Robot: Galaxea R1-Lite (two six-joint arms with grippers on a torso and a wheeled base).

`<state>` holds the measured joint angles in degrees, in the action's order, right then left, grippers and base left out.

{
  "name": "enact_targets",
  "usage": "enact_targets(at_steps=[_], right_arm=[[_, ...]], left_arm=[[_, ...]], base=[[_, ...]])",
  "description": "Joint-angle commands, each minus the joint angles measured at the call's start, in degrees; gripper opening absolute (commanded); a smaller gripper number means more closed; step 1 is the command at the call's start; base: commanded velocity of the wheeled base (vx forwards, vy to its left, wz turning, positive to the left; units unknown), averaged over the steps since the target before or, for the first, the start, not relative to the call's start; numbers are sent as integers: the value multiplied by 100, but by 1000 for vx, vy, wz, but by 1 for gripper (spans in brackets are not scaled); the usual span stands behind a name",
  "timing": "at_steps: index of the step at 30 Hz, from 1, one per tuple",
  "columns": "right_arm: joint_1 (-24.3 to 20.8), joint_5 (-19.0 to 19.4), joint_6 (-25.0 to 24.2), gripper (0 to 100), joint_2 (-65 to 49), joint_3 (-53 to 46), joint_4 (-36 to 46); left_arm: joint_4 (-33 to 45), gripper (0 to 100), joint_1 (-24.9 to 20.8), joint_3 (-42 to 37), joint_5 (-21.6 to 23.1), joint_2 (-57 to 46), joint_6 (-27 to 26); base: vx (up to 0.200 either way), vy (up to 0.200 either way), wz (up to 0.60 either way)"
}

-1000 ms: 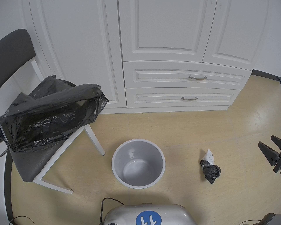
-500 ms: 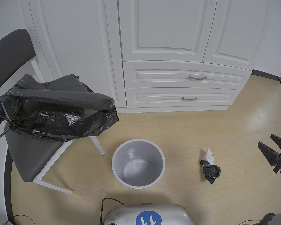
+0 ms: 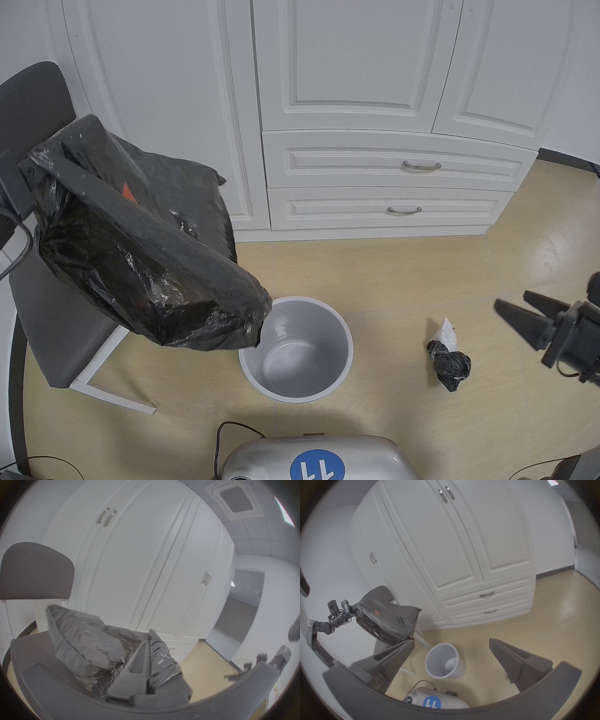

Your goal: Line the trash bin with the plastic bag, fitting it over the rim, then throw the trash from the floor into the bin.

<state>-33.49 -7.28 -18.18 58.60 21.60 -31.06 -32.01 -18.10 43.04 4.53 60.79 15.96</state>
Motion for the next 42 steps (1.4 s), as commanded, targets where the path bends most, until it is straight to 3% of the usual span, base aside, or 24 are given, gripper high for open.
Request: enact_targets(at_steps=[1,6,12,17,21,25,29,30,33,38,42], right_arm=[[-1608,-784,-450,100,2103,-24,-1060],[-2311,-1162,-397,100,2938,-297,-2202],[-2777,-1232,16,100,3035,-473,-2563],[-3138,-1197,-2,100,3131,-394,-2563],[-3401,-1171,-28,100,3931,63,-2624],[-3568,-1267,-459,100,4687,415,-3354],[-3516,-1601,-687,100,5399,591,-4233],[-3445,-1935,-687,100,5592,705,-4365],[-3366,-2410,-722,100,5733,1074,-4365],[-3428,-2603,-933,100,6058,1558,-4426],[-3392,-3060,-1074,100,6427,1979,-4804]], left_arm=[[-218,0,-888,978,-1499,969,496],[-701,0,-1283,1575,-1965,1541,751],[-754,0,-1740,1663,-2624,1690,848],[-886,0,-1802,1593,-2721,1646,830],[-1079,0,-1802,1487,-2774,1567,795],[-1079,0,-1802,1496,-2862,1629,786],[-1079,0,-1890,1505,-2879,1593,786],[-1079,0,-1995,1487,-2958,1567,769],[-1088,0,-2101,1505,-3178,1532,716],[-1097,0,-2444,1523,-3257,1418,522],[-1141,0,-2769,1531,-3503,1303,276]], base=[[0,0,0],[0,0,0],[0,0,0],[0,0,0],[0,0,0],[0,0,0],[0,0,0],[0,0,0],[0,0,0],[0,0,0],[0,0,0]])
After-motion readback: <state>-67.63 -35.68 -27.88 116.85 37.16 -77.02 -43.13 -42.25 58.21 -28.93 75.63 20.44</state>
